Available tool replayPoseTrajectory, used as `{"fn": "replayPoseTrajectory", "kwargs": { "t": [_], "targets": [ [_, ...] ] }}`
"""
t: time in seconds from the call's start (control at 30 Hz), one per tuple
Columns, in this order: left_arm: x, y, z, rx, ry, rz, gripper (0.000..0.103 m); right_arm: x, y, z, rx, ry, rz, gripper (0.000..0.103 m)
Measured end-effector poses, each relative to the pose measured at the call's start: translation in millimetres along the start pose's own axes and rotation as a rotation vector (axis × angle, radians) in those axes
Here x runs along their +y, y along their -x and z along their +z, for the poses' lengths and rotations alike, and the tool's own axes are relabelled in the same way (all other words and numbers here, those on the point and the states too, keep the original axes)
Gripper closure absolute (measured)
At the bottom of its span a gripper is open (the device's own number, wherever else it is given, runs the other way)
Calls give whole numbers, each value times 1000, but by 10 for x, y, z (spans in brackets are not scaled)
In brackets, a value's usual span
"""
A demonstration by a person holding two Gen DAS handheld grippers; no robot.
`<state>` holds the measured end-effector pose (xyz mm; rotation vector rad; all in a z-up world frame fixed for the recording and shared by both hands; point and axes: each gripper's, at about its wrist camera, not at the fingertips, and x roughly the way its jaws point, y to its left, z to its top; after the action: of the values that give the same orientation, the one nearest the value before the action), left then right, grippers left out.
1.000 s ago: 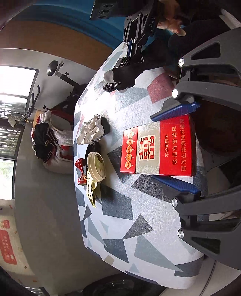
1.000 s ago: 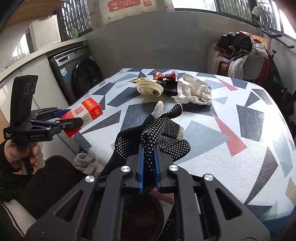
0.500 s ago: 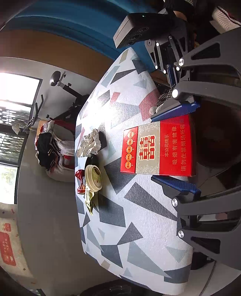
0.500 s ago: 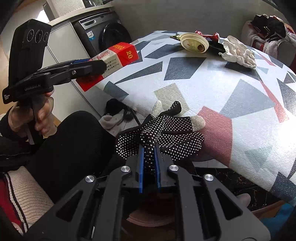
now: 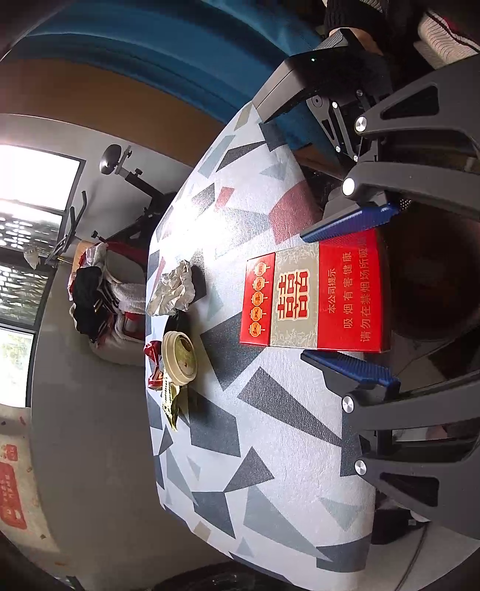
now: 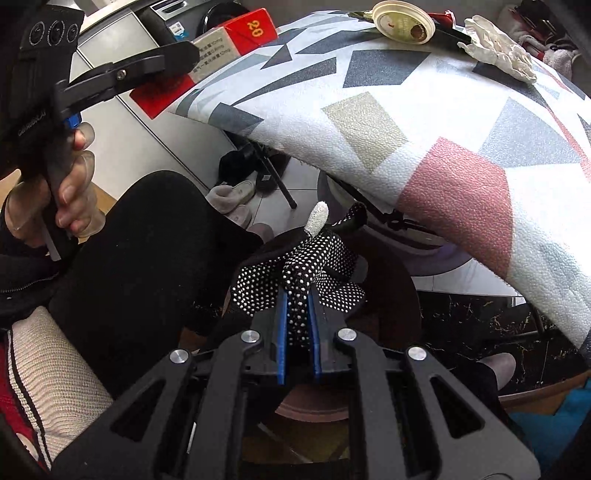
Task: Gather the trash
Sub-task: 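Carry the glove into the bin with the right tool while the left tool drops the cigarette box in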
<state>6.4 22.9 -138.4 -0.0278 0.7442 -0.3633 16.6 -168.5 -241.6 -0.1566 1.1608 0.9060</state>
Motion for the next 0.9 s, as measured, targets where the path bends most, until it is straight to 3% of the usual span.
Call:
{"fn": "replayPoseTrajectory", "kwargs": {
  "t": [0.07, 0.27, 0.37, 0.43, 0.57, 0.77, 0.9],
  "targets": [
    [-4, -4, -13, 2, -7, -1, 46, -12, -9, 5, 2, -5, -12, 88],
    [27, -14, -59, 3, 1, -11, 46, -38, -32, 12, 4, -5, -52, 70],
    [32, -10, -77, -1, -1, -23, 46, -65, 16, 29, -20, -9, -67, 52],
    [31, -13, -96, -2, -6, -33, 46, -97, 85, 33, -56, -9, -71, 45],
    [33, -28, -152, 0, -15, -68, 46, -132, 326, 56, -177, 20, -147, 9],
    [1, -90, -275, 14, -46, -107, 45, -248, 608, 7, -323, 83, -318, 6],
    [-47, -157, -349, 32, -67, -120, 45, -350, 636, -70, -365, 53, -352, 6]
  ]
}}
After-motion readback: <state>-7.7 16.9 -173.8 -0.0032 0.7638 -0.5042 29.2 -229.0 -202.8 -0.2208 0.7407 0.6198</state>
